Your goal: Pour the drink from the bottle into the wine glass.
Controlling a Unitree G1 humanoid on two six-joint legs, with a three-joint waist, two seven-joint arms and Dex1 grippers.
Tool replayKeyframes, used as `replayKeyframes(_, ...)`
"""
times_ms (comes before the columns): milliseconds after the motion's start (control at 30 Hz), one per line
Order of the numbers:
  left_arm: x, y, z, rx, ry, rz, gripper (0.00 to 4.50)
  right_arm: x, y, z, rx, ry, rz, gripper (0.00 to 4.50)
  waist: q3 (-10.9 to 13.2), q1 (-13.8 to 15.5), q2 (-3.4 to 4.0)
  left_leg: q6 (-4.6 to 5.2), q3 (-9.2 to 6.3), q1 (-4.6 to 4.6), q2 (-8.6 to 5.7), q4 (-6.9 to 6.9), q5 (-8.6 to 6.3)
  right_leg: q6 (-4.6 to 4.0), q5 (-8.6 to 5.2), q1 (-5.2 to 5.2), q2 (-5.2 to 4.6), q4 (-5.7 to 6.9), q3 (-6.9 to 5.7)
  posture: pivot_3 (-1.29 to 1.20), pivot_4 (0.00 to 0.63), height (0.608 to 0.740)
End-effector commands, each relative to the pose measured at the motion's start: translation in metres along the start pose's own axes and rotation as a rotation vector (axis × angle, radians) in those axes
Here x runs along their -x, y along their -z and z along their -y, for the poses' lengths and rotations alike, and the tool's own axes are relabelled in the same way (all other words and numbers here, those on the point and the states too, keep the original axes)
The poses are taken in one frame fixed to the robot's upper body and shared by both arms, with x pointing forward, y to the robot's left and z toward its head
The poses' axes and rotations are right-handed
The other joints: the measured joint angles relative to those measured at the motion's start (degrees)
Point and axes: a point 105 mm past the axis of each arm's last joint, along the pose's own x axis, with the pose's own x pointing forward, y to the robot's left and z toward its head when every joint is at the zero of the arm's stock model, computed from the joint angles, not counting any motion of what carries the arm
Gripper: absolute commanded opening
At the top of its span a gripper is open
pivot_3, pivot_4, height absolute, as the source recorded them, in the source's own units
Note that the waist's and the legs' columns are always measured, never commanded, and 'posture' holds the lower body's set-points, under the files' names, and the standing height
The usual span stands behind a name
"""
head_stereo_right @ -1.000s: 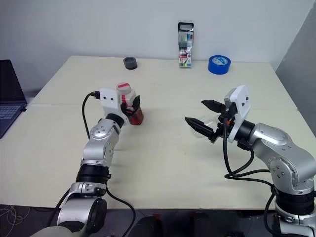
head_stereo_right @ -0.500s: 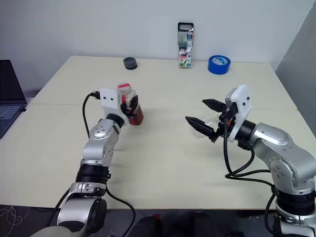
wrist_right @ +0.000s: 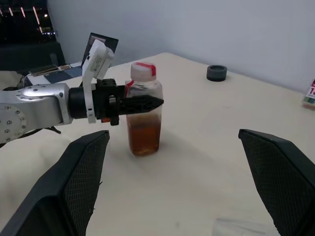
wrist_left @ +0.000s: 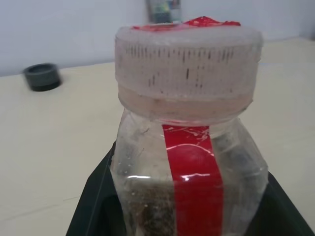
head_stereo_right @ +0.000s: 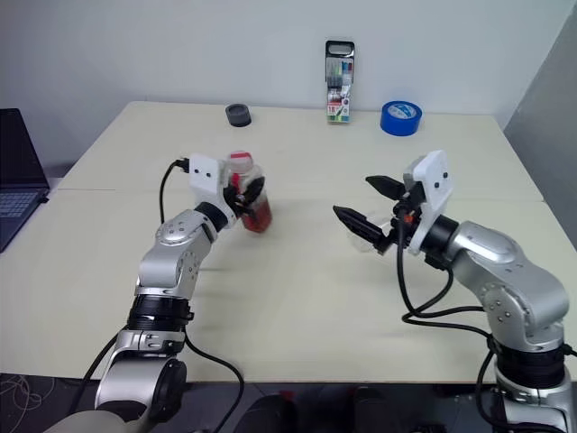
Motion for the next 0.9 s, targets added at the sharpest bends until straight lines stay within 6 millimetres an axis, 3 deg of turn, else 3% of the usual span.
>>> replayKeyframes(33,-0.003,-0.038,0.032,-0.051,0.215,0.109,1.77,-0.013,-0.011,-0.001,0.055,0.041,0.022,4.5,0.01,-0.05,0.01,0.0,0.0,0.0,0.0,0.0,0.0,0.0,0.0,-0.02,0.0,0.0,0.01,0.0,0.15,0.74)
replayKeyframes(233,0.002,-0.049,0.066,-0.034,0.485,0.126,1.77,-0.032,-0.031,-0.006,0.025,0.073,0.063,4.5,0.02,-0.27,0.03,-0.01,0.0,0.0,0.0,-0.01,0.01,0.0,0.0,-0.04,0.01,0.02,0.0,0.0,0.15,0.74)
replayKeyframes(367,0.004,-0.053,0.075,-0.066,0.579,0.121,1.77,-0.039,-0.04,-0.01,0.011,0.071,0.076,4.5,0.02,-0.29,0.03,-0.01,0.0,0.0,0.0,-0.01,0.0,-0.01,0.0,-0.04,0.0,0.01,0.0,0.0,0.15,0.74)
replayKeyframes(900,0.006,-0.058,0.098,-0.07,0.69,0.142,1.77,-0.058,-0.029,-0.017,-0.017,0.077,0.046,4.5,0.02,-0.33,0.05,0.04,0.0,-0.04,0.0,-0.01,-0.02,0.0,0.0,-0.07,0.0,0.01,0.01,0.0,0.15,0.74)
